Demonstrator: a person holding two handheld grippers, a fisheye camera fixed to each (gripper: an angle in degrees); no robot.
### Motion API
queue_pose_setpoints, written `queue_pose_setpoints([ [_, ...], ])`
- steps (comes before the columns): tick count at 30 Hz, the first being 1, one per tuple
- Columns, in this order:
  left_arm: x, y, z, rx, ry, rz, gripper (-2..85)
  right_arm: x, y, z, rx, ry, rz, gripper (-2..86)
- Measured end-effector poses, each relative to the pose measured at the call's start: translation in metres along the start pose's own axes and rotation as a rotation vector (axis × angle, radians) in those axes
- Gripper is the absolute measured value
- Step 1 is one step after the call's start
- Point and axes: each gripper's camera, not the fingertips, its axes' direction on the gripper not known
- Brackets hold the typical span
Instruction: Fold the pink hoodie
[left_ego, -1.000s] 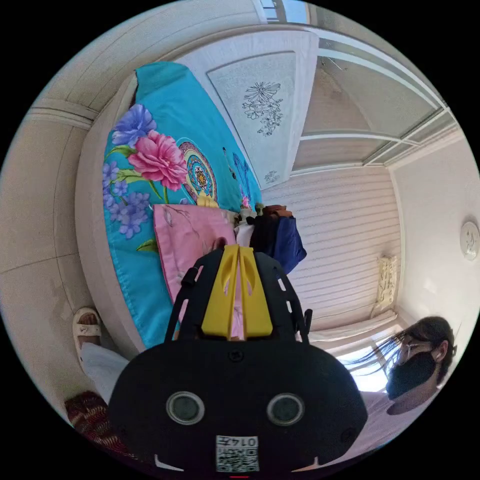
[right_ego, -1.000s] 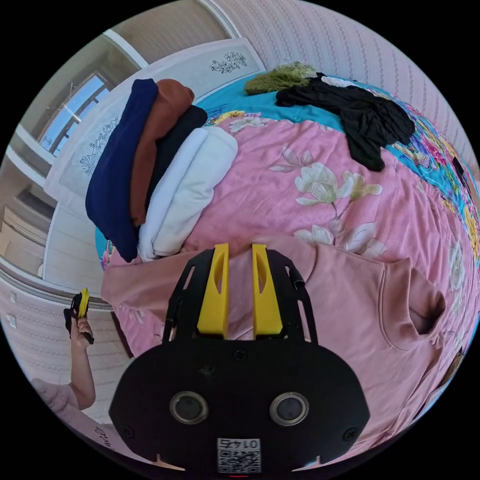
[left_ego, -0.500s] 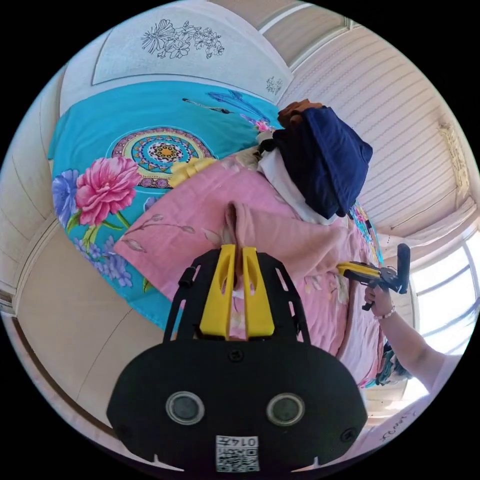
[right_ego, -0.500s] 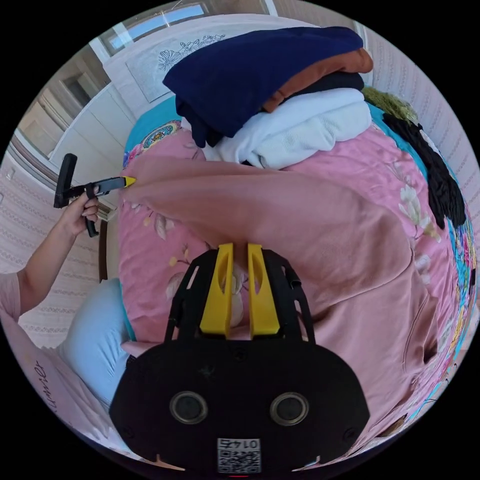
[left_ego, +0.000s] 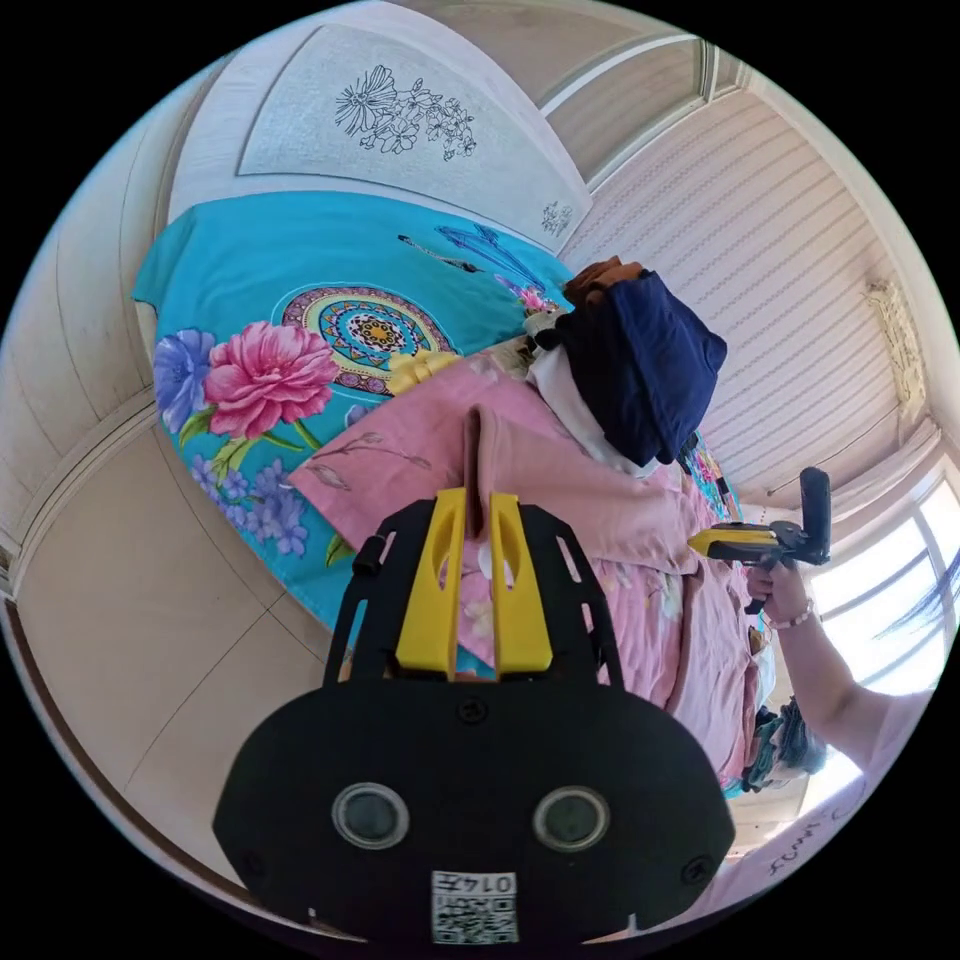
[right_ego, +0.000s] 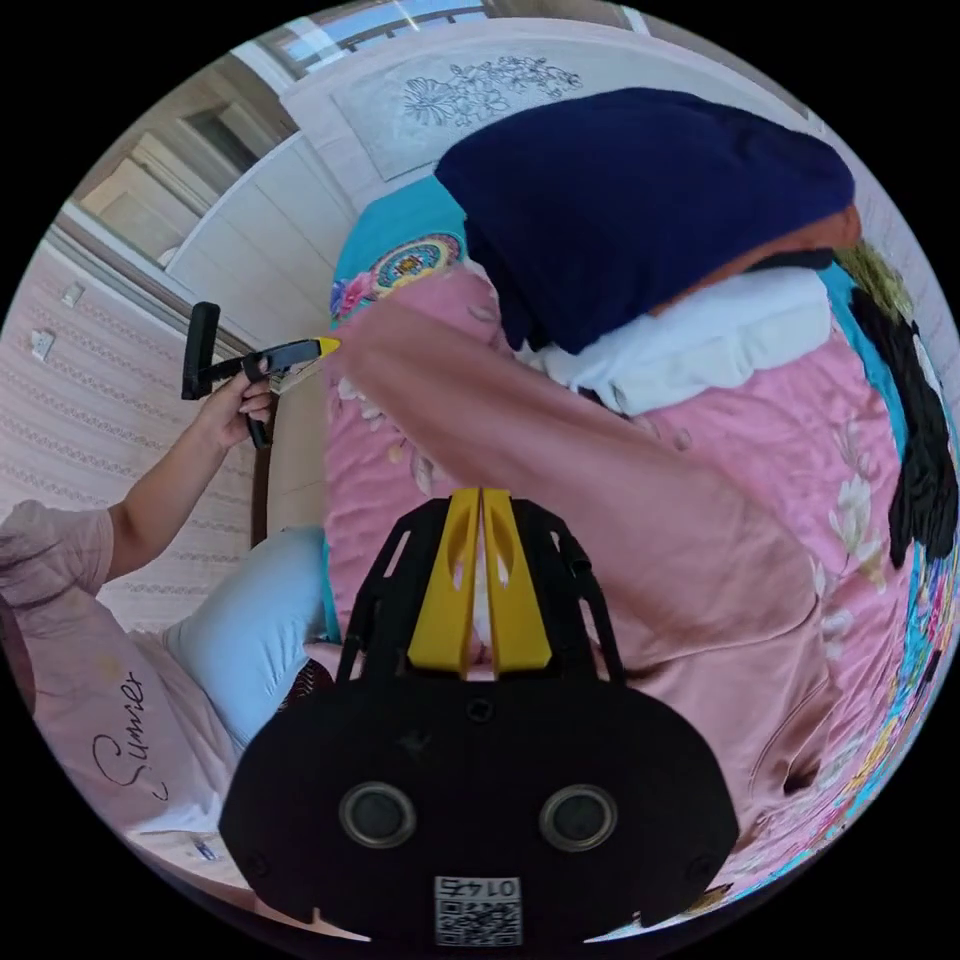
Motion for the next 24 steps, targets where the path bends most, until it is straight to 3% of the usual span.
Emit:
queue_pose_setpoints([
  [4,0.016,0.014,0.008,0.011,-0.032,0.049,5.9,-0.044,-0.048,0.015,0.04,-0.027,-0.09,7.4],
  [10,0.038,0.034,0.041,0.021,-0.08,0.064,6.7,-0.104,-0.098,0.071,0.066,-0.036,-0.105,9.2],
  [15,0.056,0.053,0.046,0.067,-0.119,0.125,6.4,-0.142,-0.104,0.127,0.061,0.114,-0.077,11.9],
  [19,0.067,0.07,0.051,0.114,-0.102,0.104,6.1,-0.147,-0.076,0.155,0.09,0.228,-0.112,9.7],
  [24,0.103,0.077,0.04,0.106,-0.1,0.141,5.3,-0.136,-0.036,0.147,0.077,0.163,-0.132,4.2],
])
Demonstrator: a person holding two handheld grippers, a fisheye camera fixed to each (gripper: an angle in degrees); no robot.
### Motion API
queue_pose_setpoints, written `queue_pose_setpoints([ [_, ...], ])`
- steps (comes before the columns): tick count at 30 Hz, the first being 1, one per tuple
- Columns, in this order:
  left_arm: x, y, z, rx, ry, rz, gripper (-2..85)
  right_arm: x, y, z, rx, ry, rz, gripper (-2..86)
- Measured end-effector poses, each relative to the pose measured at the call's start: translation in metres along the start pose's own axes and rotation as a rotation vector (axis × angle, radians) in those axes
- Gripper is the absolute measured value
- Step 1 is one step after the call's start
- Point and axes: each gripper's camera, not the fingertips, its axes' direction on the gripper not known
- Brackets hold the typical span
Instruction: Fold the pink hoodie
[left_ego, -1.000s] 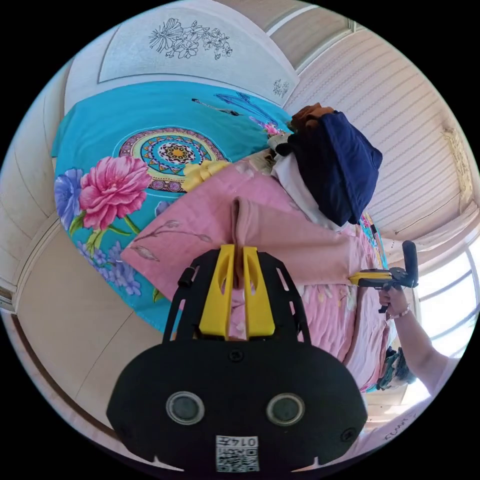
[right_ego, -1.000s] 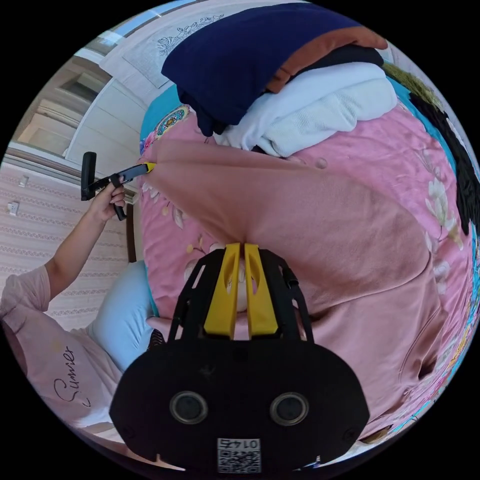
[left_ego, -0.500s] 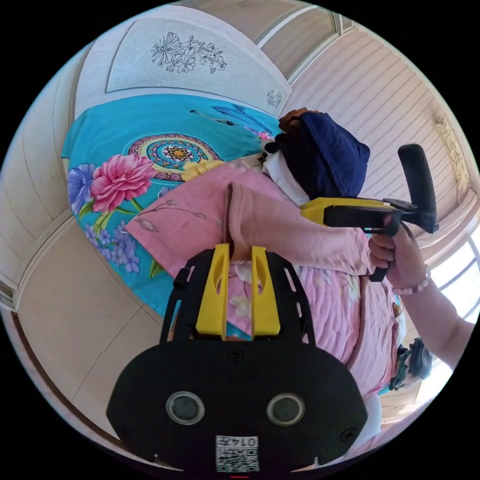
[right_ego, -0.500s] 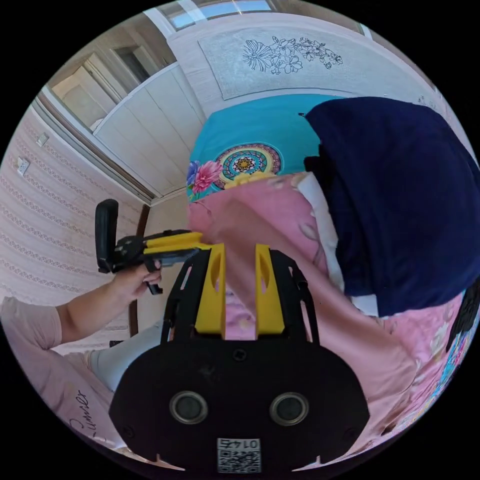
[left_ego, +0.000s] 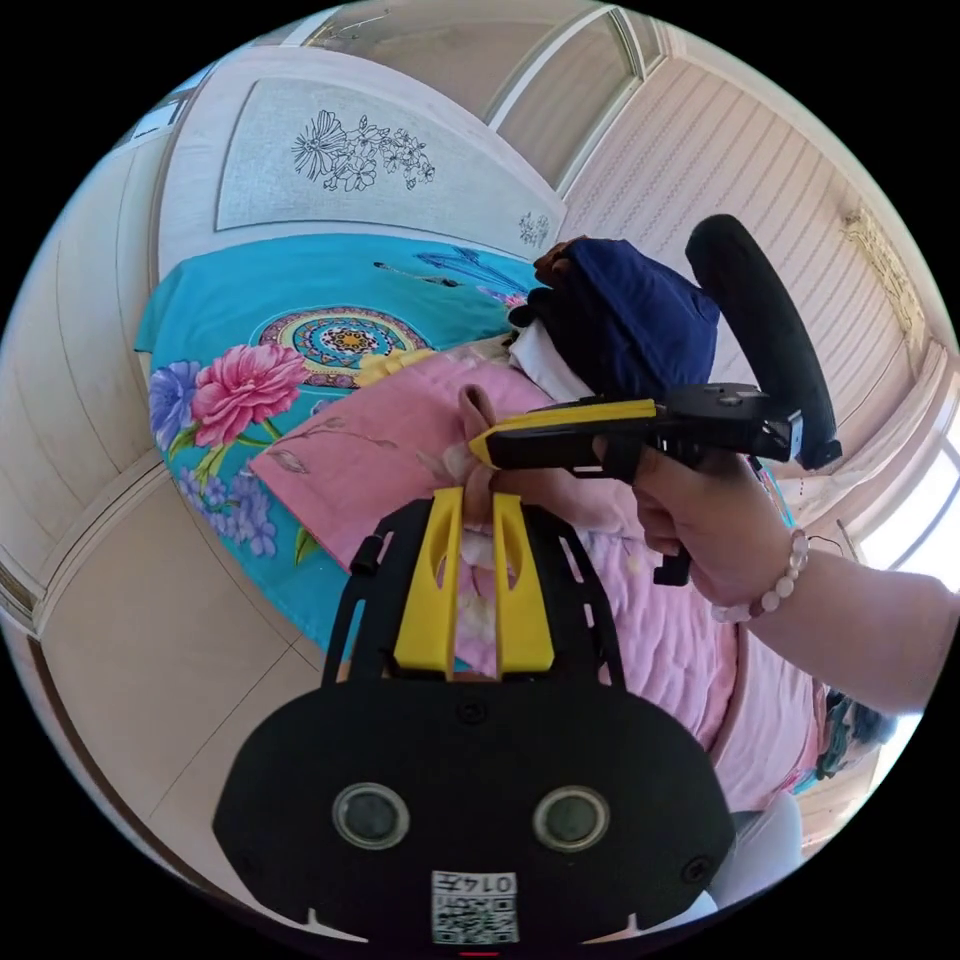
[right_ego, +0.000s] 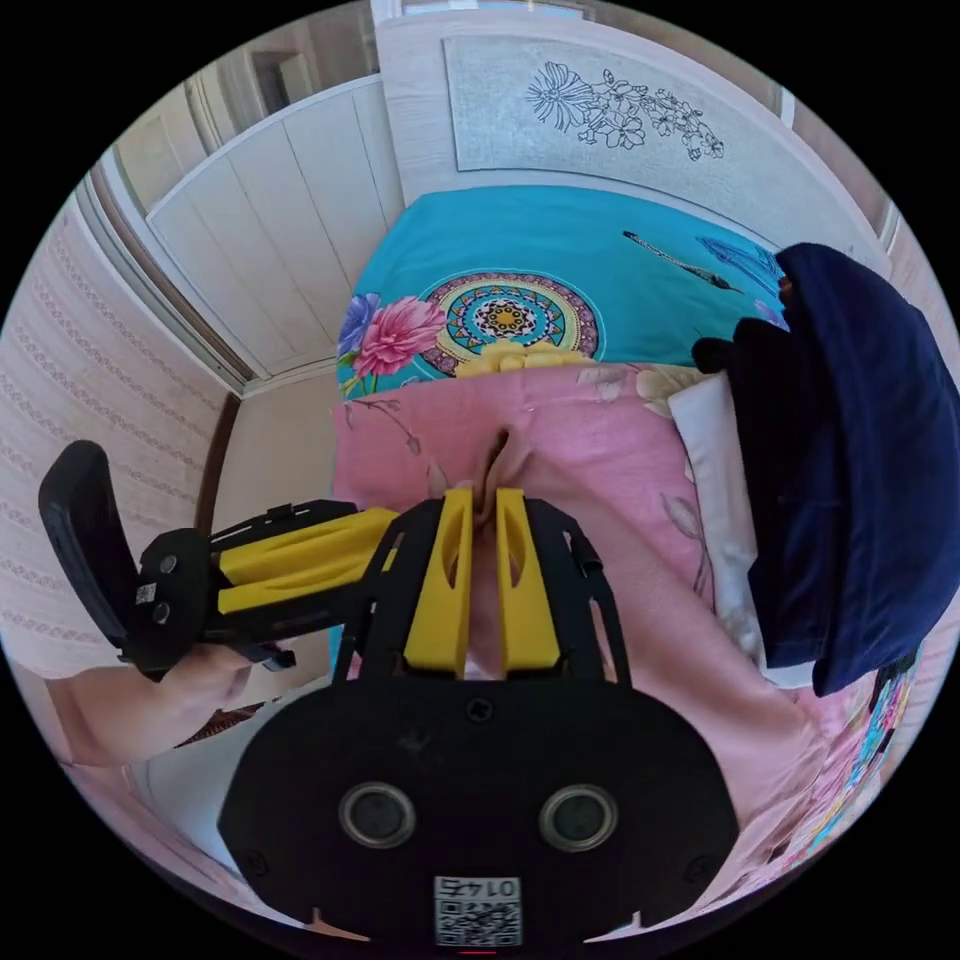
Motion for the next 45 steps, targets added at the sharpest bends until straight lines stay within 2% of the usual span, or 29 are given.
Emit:
queue_pose_setpoints([
  [3,0.041,0.004,-0.024,0.061,0.039,0.104,5.3,0.023,0.047,-0.028,0.098,-0.132,0.1,3.2],
  [8,0.126,0.017,-0.054,0.101,0.1,0.346,5.3,0.067,0.175,-0.091,0.329,-0.339,0.232,2.7],
  [10,0.162,0.024,-0.062,0.109,0.176,0.397,5.3,0.078,0.224,-0.111,0.39,-0.359,0.277,2.6],
  [15,0.285,0.056,-0.075,0.118,0.44,0.576,5.2,0.094,0.374,-0.169,0.592,-0.305,0.395,2.5],
  [17,0.326,0.071,-0.074,0.107,0.538,0.633,5.2,0.094,0.463,-0.194,0.705,-0.257,0.446,2.5],
  [22,0.432,0.121,-0.07,0.017,0.764,0.808,5.2,0.09,0.637,-0.22,0.838,-0.262,0.567,2.4],
  [27,0.529,0.191,-0.078,-0.034,0.892,1.071,5.2,0.052,0.764,-0.242,0.872,-0.123,0.685,2.5],
  [29,0.551,0.217,-0.068,-0.079,0.884,1.134,5.2,0.042,0.812,-0.234,0.868,-0.092,0.773,2.6],
  [31,0.57,0.246,-0.04,-0.2,0.862,1.156,5.2,0.045,0.843,-0.213,0.829,-0.117,0.868,2.6],
  [33,0.578,0.259,-0.015,-0.339,0.868,1.118,5.3,0.05,0.866,-0.187,0.751,-0.143,0.949,2.7],
  [35,0.58,0.263,0.003,-0.459,0.878,1.068,5.7,0.055,0.893,-0.155,0.593,-0.159,1.076,2.6],
  [36,0.577,0.26,0.008,-0.473,0.865,1.053,5.7,0.055,0.899,-0.15,0.563,-0.158,1.102,2.6],
  [40,0.559,0.232,0.025,-0.38,0.662,1.053,5.4,0.054,0.946,-0.143,0.427,-0.134,1.242,2.5],
  [43,0.544,0.182,0.06,-0.293,0.423,1.015,5.7,0.074,0.955,-0.163,0.356,0.048,1.258,2.9],
  [45,0.544,0.158,0.077,-0.257,0.349,0.997,6.3,0.101,0.943,-0.176,0.342,0.178,1.234,4.0],
])
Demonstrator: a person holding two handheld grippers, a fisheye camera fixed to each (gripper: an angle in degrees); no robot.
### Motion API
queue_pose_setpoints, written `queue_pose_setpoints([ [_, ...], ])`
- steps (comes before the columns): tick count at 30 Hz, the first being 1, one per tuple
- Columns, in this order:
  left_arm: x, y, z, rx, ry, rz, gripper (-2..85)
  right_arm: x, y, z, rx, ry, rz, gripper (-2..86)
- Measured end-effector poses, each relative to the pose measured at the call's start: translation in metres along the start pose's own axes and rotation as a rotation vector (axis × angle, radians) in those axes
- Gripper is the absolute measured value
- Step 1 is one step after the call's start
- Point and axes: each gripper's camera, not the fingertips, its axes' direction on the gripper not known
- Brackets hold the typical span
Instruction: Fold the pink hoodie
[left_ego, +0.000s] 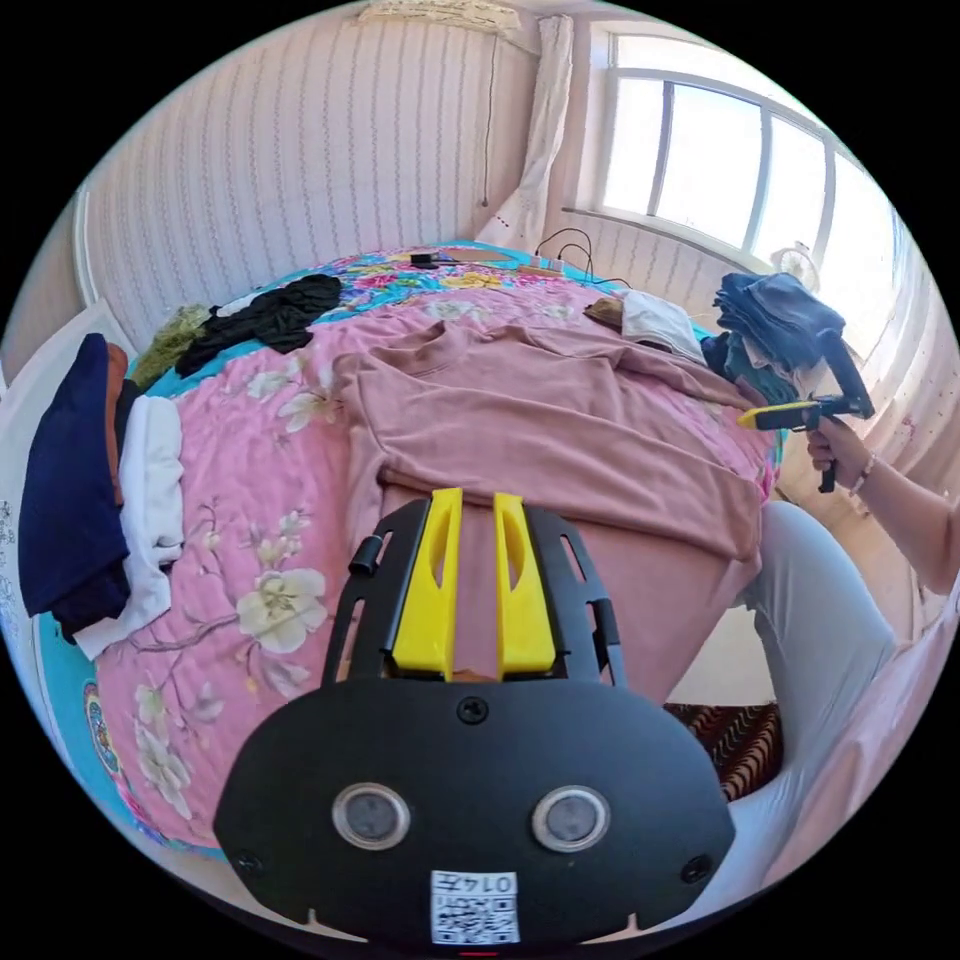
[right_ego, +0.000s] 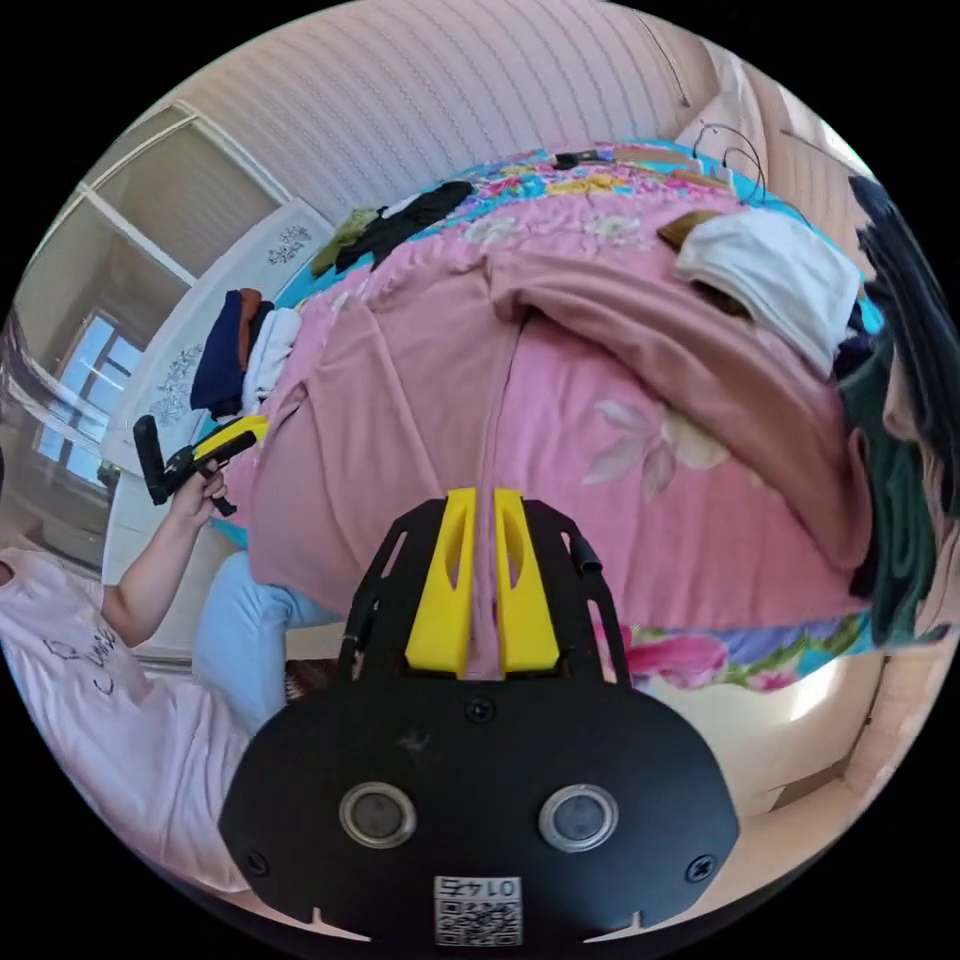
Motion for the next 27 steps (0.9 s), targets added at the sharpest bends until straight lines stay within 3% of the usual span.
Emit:
queue_pose_setpoints([
  [5,-0.033,-0.037,0.041,-0.066,-0.096,0.0,8.0,-0.053,-0.139,0.069,0.063,-0.253,-0.328,8.5],
  [9,-0.042,-0.053,0.082,-0.153,-0.107,0.038,8.2,-0.095,-0.224,0.146,0.018,-0.283,-0.397,13.1],
  [13,-0.05,-0.052,0.1,-0.16,-0.031,0.025,5.1,-0.124,-0.289,0.22,-0.085,-0.217,-0.426,8.4],
  [14,-0.052,-0.051,0.1,-0.144,-0.012,0.015,4.5,-0.125,-0.3,0.237,-0.136,-0.192,-0.415,4.2],
  [20,-0.079,-0.045,0.069,-0.021,0.042,-0.15,2.4,-0.161,-0.319,0.268,-0.206,-0.214,-0.595,0.7],
  [25,-0.096,-0.031,0.108,-0.135,0.019,-0.225,-0.4,-0.169,-0.306,0.332,-0.342,-0.022,-0.633,0.1],
  [27,-0.093,-0.036,0.11,-0.14,0.012,-0.222,-0.7,-0.158,-0.297,0.334,-0.285,-0.045,-0.583,0.1],
])
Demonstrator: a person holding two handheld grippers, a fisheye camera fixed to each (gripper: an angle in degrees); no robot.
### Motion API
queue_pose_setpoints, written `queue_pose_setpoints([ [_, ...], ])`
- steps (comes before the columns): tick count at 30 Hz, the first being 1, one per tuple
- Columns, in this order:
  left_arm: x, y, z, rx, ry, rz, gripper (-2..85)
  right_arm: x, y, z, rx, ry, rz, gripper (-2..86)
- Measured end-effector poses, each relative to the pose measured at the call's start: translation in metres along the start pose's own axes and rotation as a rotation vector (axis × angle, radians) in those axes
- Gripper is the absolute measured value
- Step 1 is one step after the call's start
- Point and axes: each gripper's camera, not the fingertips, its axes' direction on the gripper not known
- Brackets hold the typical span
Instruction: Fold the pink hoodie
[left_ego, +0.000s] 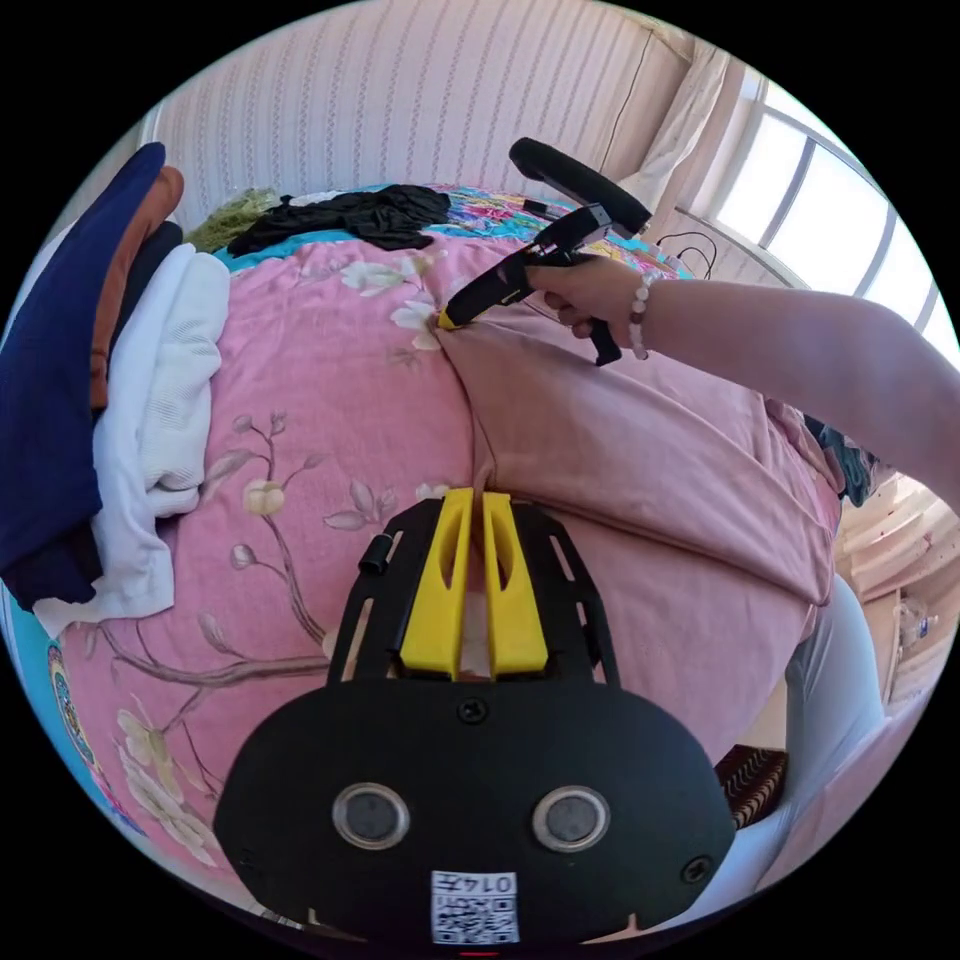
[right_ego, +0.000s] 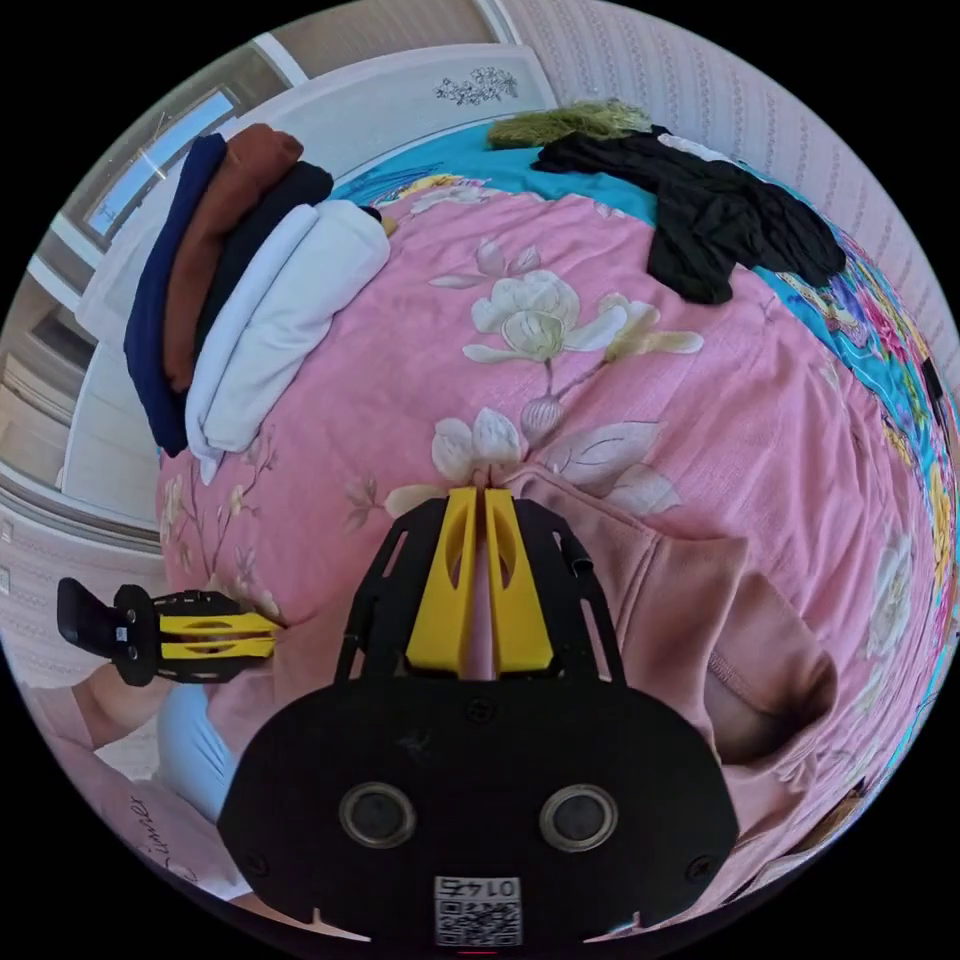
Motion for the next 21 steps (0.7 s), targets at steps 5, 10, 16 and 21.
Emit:
queue_pose_setpoints([
  [5,0.005,0.003,-0.012,0.039,0.012,-0.053,-0.4,0.014,0.077,-0.048,0.234,-0.03,0.021,1.2],
  [10,0.023,0.028,-0.046,0.106,0.081,-0.07,-0.8,0.034,0.256,-0.116,0.481,0.006,0.1,1.3],
  [16,0.098,0.056,-0.066,0.091,0.087,0.021,-1.0,0.045,0.55,-0.137,0.658,0.199,0.676,2.0],
  [21,0.19,0.014,-0.056,0.044,0.166,0.193,-0.9,0.04,0.722,-0.112,0.823,0.243,1.166,3.3],
])
